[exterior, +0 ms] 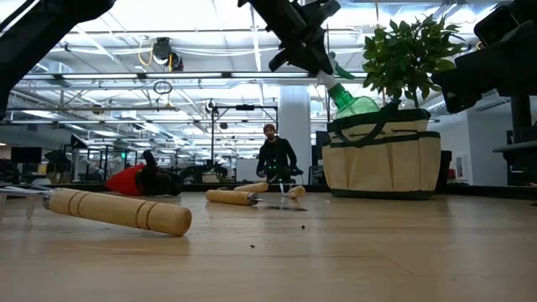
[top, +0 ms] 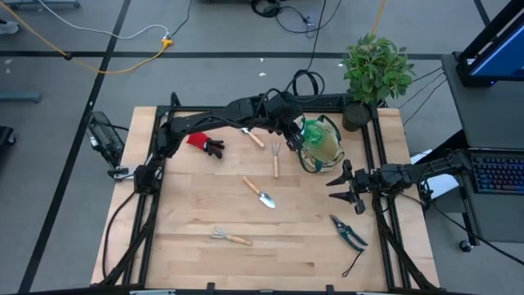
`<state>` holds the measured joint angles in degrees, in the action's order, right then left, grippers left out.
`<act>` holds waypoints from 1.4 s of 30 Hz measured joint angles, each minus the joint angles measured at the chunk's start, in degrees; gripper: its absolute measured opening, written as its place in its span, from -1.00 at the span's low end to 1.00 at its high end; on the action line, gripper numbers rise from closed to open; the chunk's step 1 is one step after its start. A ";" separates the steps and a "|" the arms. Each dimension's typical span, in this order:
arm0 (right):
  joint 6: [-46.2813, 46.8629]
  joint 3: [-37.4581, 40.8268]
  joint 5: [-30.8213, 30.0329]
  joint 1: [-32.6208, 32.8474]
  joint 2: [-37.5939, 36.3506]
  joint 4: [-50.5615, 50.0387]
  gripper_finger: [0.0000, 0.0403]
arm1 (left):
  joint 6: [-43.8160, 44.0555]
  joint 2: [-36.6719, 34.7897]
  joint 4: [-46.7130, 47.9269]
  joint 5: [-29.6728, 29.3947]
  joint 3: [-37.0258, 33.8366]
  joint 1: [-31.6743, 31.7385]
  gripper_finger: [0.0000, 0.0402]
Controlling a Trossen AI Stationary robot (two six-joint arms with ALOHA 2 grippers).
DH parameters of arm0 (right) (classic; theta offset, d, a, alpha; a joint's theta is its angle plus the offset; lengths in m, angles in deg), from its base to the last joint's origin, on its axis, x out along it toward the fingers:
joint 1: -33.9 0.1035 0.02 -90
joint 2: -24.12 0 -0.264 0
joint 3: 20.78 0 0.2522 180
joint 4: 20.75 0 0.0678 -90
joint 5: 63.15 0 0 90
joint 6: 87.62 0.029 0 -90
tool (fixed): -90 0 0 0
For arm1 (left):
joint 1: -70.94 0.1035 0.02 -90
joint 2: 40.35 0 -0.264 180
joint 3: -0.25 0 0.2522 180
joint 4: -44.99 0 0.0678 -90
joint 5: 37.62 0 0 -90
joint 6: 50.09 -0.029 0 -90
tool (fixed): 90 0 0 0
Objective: Pick & Place Garden tools in Gardening bag
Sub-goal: Put the green spray bottle into the gardening bag
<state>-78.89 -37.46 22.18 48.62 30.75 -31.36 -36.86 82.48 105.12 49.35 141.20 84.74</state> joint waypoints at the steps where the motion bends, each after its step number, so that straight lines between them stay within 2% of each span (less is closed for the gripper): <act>1: 0.00 0.00 -0.02 0.00 0.00 0.00 -0.17 | 0.00 0.00 0.00 0.00 0.00 0.01 -0.72; 42: 0.00 0.00 -0.02 0.00 0.00 0.00 -0.17 | -3.78 -0.02 -0.06 1.53 -0.20 1.03 -0.65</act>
<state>-78.89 -37.46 22.16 48.62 30.75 -31.36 -40.64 82.45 105.06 50.88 141.00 85.77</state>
